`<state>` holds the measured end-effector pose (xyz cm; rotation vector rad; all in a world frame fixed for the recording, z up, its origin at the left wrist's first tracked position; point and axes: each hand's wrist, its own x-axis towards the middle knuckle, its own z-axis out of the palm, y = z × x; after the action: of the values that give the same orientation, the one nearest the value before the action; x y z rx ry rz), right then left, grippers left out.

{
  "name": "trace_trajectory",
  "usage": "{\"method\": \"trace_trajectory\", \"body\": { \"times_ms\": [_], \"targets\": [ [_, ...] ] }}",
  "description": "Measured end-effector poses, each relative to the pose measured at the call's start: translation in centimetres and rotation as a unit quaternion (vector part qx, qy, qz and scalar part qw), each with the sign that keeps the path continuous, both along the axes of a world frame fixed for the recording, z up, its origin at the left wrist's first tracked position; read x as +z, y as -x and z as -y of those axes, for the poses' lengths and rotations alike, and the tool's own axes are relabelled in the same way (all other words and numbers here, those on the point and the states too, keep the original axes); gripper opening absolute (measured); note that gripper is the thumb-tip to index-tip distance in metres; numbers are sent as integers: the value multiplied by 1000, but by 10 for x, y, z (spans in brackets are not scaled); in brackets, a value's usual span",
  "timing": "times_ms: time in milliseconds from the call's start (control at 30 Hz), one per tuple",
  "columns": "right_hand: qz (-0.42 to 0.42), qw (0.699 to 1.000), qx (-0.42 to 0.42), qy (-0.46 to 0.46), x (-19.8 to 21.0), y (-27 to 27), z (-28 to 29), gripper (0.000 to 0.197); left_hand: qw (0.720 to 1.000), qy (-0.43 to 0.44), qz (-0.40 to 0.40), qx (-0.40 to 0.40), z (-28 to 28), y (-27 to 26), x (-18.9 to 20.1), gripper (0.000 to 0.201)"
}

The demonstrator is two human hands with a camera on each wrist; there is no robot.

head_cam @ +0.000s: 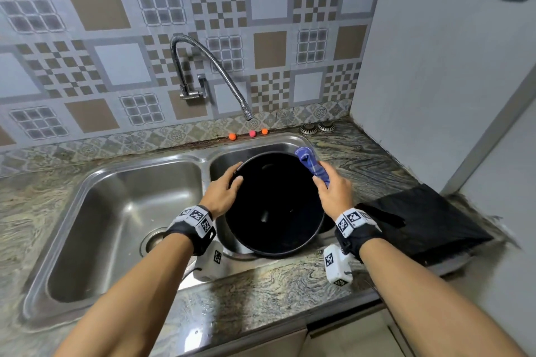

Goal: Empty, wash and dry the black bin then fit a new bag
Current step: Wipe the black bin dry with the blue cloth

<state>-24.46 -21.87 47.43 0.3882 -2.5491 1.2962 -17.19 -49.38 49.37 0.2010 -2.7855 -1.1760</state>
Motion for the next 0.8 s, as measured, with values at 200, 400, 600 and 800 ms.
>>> {"method": "trace_trajectory", "body": {
  "times_ms": [200, 400, 600, 800],
  "targets": [
    [-55, 998, -35, 18, 12, -5, 0, 35, 999, -20, 27, 29, 9, -10, -10, 47],
    [-208, 978, -5, 27, 35, -44, 14, 30, 986, -141, -1, 91, -2, -18, -30, 51],
    [17, 981, 117, -156, -4, -40, 48, 22, 953, -294, 53, 47, -5, -20, -22, 89],
    [128, 944, 77, -296, 0, -1, 78, 20, 945, -316, 67, 46, -10, -23, -27, 103]
  ]
}}
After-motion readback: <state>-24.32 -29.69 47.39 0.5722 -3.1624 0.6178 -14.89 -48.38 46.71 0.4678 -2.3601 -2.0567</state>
